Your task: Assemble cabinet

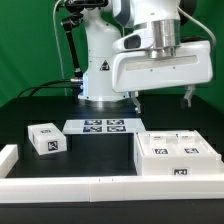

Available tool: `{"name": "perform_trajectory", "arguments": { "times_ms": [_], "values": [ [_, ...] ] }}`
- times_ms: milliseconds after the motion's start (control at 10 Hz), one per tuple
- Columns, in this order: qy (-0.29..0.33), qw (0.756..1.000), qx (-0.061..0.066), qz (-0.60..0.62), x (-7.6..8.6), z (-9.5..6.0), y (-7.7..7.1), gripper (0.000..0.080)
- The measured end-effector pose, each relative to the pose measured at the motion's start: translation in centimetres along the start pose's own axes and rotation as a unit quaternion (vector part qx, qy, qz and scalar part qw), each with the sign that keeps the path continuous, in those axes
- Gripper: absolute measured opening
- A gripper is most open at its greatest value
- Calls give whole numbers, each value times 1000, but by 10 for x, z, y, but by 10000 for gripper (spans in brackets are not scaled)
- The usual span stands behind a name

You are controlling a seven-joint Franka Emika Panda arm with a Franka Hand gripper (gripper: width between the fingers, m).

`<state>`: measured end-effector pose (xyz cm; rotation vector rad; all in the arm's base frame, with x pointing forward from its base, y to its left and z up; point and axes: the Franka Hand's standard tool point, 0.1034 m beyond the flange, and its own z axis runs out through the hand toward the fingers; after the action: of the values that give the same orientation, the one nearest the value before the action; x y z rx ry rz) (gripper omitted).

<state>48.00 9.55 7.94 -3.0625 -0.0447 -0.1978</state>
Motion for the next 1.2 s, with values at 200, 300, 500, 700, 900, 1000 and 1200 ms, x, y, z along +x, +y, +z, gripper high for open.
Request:
{"name": "perform_trajectory", "arguments": {
  "times_ms": [200, 300, 500, 700, 900, 1000, 1200],
  "values": [
    [-3, 998, -1, 63, 2, 10, -1, 796],
    [-5, 996, 2, 94, 1, 15, -1, 796],
    [-6, 992, 7, 126, 0, 18, -2, 796],
    [-8, 992, 9, 126, -1, 18, -3, 796],
    [-9, 994, 8, 111, -3, 21, -1, 796],
    [-9, 996, 8, 86, -7, 31, 4, 796],
    [-14, 998, 5, 60, -3, 46, 14, 796]
  ]
}}
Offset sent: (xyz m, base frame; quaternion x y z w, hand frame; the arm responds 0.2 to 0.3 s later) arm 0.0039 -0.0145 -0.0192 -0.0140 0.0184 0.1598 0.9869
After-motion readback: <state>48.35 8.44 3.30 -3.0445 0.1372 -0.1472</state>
